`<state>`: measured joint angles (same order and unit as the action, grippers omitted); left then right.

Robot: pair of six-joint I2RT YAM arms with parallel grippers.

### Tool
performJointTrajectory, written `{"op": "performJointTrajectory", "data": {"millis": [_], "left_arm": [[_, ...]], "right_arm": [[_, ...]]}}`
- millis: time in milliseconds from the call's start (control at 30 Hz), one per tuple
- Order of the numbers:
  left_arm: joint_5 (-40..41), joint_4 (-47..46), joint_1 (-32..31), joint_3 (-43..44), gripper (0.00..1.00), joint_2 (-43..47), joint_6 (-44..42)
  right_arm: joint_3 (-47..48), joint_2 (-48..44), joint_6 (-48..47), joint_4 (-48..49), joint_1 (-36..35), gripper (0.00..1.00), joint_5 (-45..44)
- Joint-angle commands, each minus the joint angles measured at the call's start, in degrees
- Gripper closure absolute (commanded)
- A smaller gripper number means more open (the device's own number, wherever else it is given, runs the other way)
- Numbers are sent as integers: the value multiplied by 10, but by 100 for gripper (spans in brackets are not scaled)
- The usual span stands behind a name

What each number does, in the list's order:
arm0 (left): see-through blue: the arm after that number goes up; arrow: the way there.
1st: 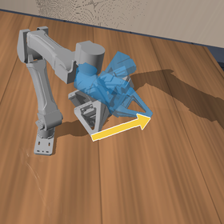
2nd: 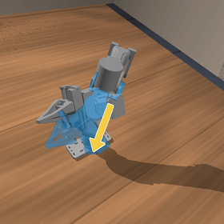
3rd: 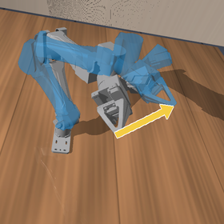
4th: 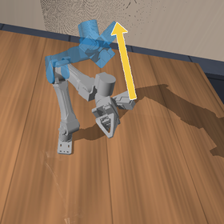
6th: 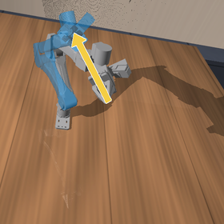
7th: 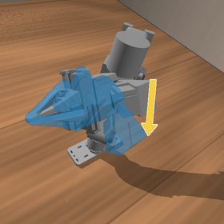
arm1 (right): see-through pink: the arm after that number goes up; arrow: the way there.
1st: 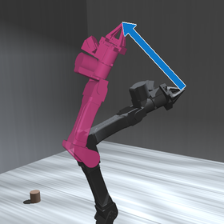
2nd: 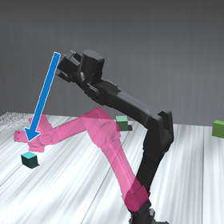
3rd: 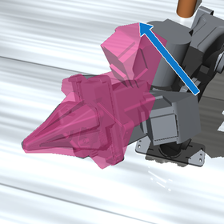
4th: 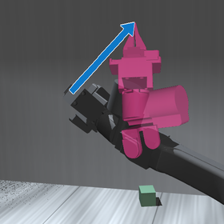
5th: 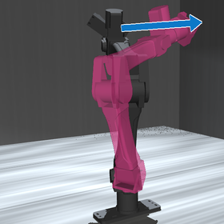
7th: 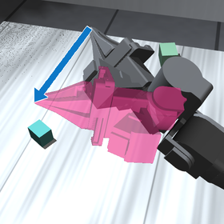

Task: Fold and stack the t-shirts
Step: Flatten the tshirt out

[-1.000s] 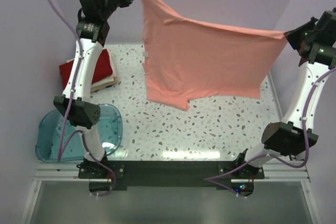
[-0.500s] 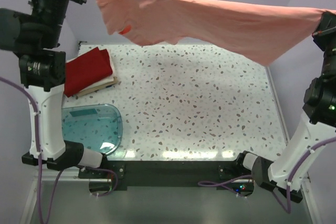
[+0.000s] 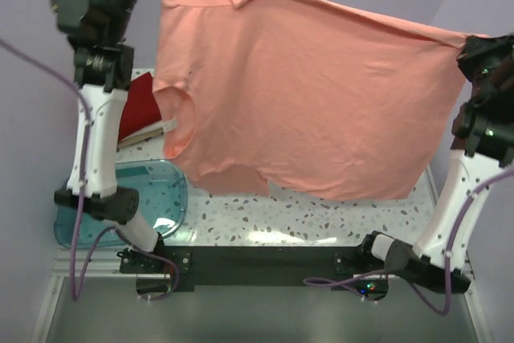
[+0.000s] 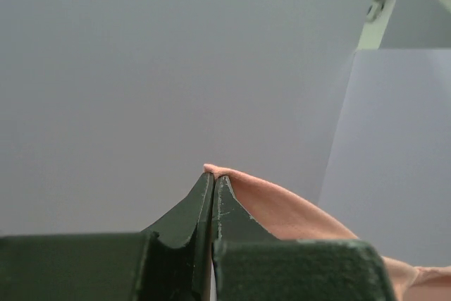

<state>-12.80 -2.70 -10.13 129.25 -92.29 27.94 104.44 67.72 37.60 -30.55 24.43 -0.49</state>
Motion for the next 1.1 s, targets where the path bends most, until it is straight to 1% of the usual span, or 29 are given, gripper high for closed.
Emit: {"op": "performJointTrajectory", "data": {"millis": [0, 33, 67, 100, 133, 167, 200, 233, 267, 300, 333, 400, 467, 500, 533, 567, 667, 700, 767, 800, 933, 967, 1067], "left_arm": [[-6, 48, 7, 9, 100, -171, -15], [-30, 54, 7, 22, 98, -210, -14], [-38, 66, 8, 59, 91, -289, -11], [-43, 90, 8, 77, 81, -325, -6], [-59, 98, 8, 89, 55, -354, -3], [-61, 103, 8, 87, 44, -389, 3], [-61, 101, 7, 73, 30, -395, 5], [-63, 91, 6, 21, 20, -390, 4], [-63, 63, 5, -12, 19, -368, 3], [-64, 48, 4, -45, 17, -353, -1], [-65, 40, 5, -92, 17, -338, -3], [-68, 63, 5, -110, 16, -316, -9], [-79, 79, 0, -140, 16, -292, -4], [-78, 77, -13, -158, 16, -280, -5], [-65, 74, -22, -194, 16, -266, -6], [-59, 67, -33, -209, 16, -245, -7], [-57, 65, -82, -229, 16, -233, 10], [-61, 62, -109, -229, 16, -235, 18], [-73, 53, -136, -229, 16, -250, 26], [-83, 52, -156, -230, 16, -257, 44], [-123, 36, -190, -254, 16, -300, 100], [-132, 9, -195, -263, 16, -305, 110], [-147, -18, -214, -296, 17, -321, 135]], "right_arm": [[-101, 80, 5, 64, 3, 100, -26], [-129, 100, -2, 67, 3, 100, -28], [-141, 145, -6, 74, 3, 100, -26], [-148, 166, -10, 79, 3, 100, -21], [-158, 190, -20, 85, 2, 97, -7], [-160, 229, -24, 92, 3, 86, 4], [-156, 249, -35, 86, 2, 63, 4], [-153, 262, -52, 82, -2, 52, 15], [-152, 283, -60, 82, -2, 42, 29], [-151, 290, -73, 72, -3, 28, 31], [-156, 293, -79, 73, -4, 22, 31], [-173, 293, -89, 73, -6, 11, 34], [-190, 283, -97, 74, -10, 10, 37], [-211, 267, -100, 79, -14, 9, 37], [-222, 259, -104, 80, -21, 9, 36], [-232, 252, -105, 81, -25, 9, 36], [-265, 224, -115, 74, -41, 9, 34], [-281, 218, -119, 71, -45, 9, 30], [-297, 203, -126, 66, -52, 9, 27], [-314, 200, -126, 61, -53, 9, 30], [-352, 175, -127, 53, -53, 9, 42], [-359, 165, -127, 52, -53, 9, 42], [-383, 148, -131, 47, -53, 9, 46]]}}
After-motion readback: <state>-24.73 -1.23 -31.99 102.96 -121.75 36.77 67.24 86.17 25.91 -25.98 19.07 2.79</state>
